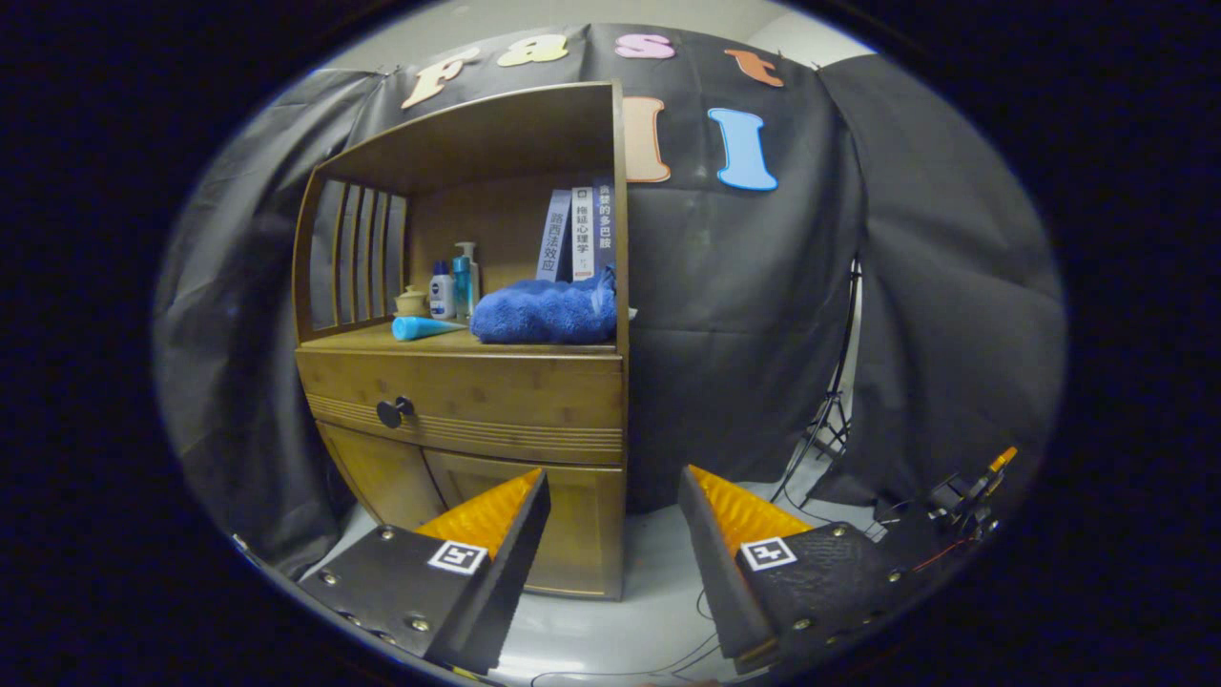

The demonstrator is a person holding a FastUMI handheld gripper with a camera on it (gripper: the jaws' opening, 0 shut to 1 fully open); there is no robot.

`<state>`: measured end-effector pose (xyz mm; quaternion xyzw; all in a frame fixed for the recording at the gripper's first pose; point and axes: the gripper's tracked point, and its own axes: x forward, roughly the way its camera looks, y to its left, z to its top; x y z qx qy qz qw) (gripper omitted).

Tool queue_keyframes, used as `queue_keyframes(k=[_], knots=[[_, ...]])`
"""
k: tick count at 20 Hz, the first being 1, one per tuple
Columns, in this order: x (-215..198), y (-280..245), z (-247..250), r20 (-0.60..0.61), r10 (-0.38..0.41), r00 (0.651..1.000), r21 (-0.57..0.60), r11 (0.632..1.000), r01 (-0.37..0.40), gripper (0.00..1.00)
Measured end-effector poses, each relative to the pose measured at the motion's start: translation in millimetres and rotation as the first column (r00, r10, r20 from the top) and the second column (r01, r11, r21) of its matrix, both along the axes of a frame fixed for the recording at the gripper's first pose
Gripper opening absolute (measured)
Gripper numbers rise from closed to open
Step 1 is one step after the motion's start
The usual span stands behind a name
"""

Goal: Pull open the drawer, take out the items inside it, and place them on the countertop above the cabinet.

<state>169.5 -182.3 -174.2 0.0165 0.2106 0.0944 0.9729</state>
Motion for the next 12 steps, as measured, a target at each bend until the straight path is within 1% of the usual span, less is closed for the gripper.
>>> queue_keyframes(k=[6, 12], knots=[[0.5, -6.2, -5.2, -0.002, 0.0, 1.0, 0.005, 1.0, 0.0, 0.82], [-0.5, -26.5, -13.3, 0.004, -0.032, 0.999, -0.036, 0.999, 0.033, 0.82]])
